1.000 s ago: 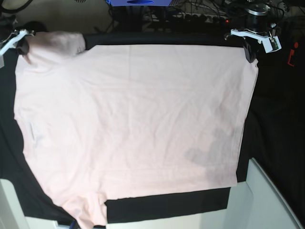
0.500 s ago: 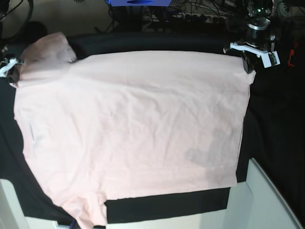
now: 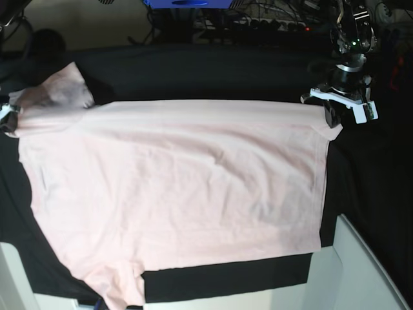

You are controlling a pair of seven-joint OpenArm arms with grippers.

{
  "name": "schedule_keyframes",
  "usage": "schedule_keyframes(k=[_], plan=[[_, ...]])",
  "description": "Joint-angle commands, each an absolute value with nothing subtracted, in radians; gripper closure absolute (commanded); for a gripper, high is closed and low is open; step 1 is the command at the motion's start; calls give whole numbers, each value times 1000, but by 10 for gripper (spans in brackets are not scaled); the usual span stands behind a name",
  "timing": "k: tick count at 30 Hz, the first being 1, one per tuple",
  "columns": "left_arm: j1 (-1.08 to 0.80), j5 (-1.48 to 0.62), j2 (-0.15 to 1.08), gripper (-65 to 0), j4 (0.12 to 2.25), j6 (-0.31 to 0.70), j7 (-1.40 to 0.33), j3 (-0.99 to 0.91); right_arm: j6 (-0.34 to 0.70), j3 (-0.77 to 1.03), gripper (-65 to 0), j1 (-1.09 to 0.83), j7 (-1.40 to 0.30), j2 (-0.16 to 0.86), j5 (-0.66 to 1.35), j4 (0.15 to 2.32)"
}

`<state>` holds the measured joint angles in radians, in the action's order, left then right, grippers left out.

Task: Fold the T-shirt properly
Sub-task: 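Lift the shirt edges with both grippers and pull them apart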

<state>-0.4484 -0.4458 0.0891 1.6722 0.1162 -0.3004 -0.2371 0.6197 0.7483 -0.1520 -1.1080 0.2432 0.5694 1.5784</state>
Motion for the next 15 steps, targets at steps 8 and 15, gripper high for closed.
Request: schedule_keyframes(k=[8, 15], plan=[[-430, -446, 96, 0, 1805, 74, -271, -245, 615, 756, -1, -107, -1087, 291, 573, 1541], [-406, -444, 104, 0, 1811, 13, -271, -245, 615, 699, -1, -93, -1087, 292, 573, 1547]])
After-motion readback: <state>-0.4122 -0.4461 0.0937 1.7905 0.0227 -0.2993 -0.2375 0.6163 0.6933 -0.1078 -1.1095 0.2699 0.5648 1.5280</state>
